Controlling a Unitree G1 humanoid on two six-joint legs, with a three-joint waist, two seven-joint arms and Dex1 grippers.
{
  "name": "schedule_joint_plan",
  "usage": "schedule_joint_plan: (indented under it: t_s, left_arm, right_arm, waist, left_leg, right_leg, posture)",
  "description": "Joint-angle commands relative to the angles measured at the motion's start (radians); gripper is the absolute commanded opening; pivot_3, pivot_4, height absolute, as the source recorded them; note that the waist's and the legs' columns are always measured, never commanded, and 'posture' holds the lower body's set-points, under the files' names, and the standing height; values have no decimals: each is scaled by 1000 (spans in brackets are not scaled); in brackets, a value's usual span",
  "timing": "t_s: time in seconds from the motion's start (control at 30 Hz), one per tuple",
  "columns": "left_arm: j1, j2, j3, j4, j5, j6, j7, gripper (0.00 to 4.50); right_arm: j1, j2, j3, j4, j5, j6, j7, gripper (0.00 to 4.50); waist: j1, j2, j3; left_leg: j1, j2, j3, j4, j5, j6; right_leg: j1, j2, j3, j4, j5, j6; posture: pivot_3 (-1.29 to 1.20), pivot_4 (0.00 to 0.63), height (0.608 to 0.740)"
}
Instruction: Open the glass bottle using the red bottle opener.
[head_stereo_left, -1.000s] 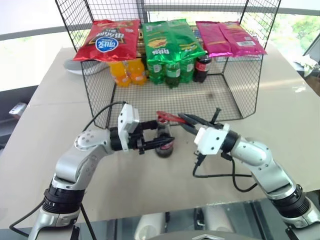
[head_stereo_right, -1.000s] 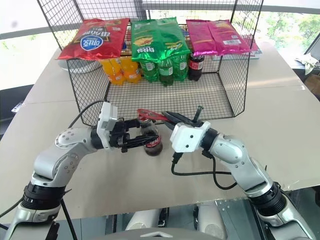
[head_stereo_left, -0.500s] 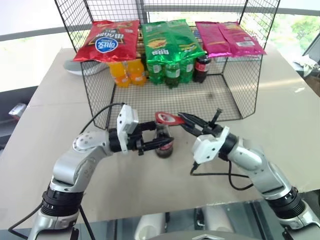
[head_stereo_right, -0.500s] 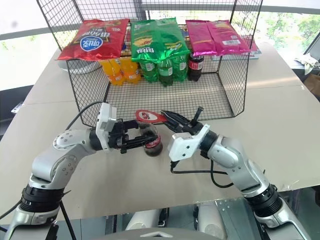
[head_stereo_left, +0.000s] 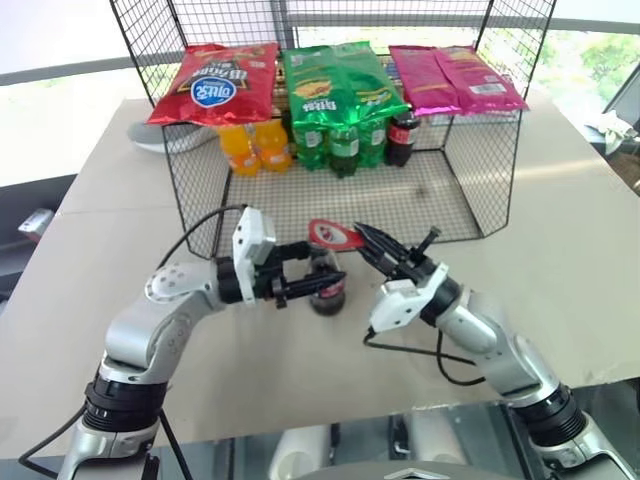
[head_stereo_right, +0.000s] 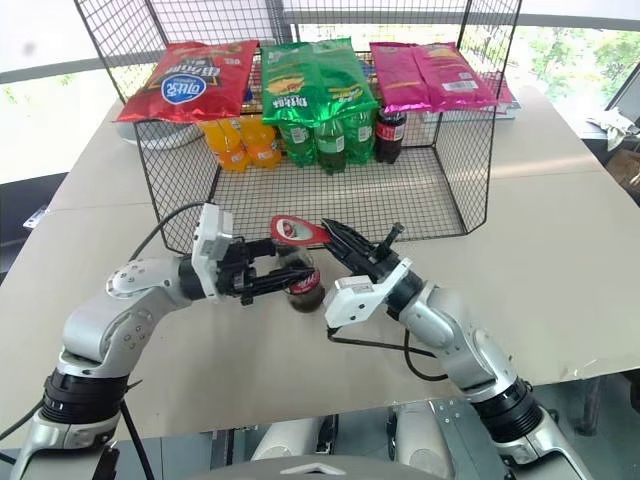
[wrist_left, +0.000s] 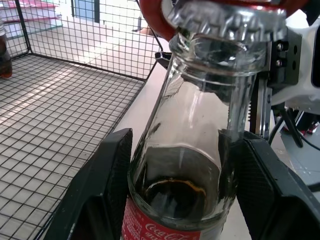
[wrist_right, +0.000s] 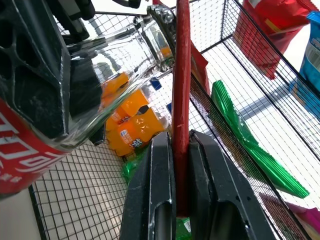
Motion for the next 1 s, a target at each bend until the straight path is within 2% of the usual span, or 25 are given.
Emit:
schedule_joint_plan:
  t_s: [0.03,0.27,0.53,0.6,0.77,0.9,1.0]
  left_arm:
    - [-30,-7,10,-24,-27,3,6,2311]
    - [-41,-7,13,-24,-29,14,9,2311]
    - [-52,-7,10,-19,-24,18,4,2311]
    - [-55,-5,9,-15,-23,17,0,2311]
    - [-65,-4,4,-7,-17,17,-5,2311]
    - [-67,4,-2,3,-4,12,-14,2311]
    - [-66,8,-7,13,7,6,-23,2311]
  right_arm:
    - [40,-3,89,89,-105,-2,8,0]
    - [72,40,93,103,-160,33,-49,0]
    - [74,67,74,128,-49,0,-59,0]
    - [54,46,82,130,-53,-35,-52,0]
    - [14,-13,125,195,-189,-58,-70,0]
    - [-5,-37,108,190,-185,-54,-39,0]
    - [-34,-99,73,151,-155,-57,28,0]
  waist:
    - [0,0,-1]
    - [0,0,-3]
    - [0,0,-4]
    - [-1,0,-4]
    - [0,0,-5]
    - [0,1,-6]
    - [0,1,-6]
  left_leg:
    - [0,0,0,0,0,0]
    - [1,0,0,0,0,-1]
    - [1,0,0,0,1,-1]
    - [1,0,0,0,1,-1]
    - [2,0,2,0,1,-1]
    - [2,1,2,0,1,-1]
    - [5,0,3,0,0,-1]
  right_leg:
    - [0,0,0,0,0,0]
    - [0,1,1,0,0,0]
    - [0,1,1,1,0,0]
    - [0,1,1,1,0,0]
    - [0,1,2,0,0,-1]
    - [1,1,2,1,0,0]
    - [4,1,3,1,0,-1]
  posture:
    - [0,150,740]
    - [0,150,740]
    - [0,150,740]
    - [0,150,740]
    - [0,150,740]
    - [0,150,740]
    - [0,150,740]
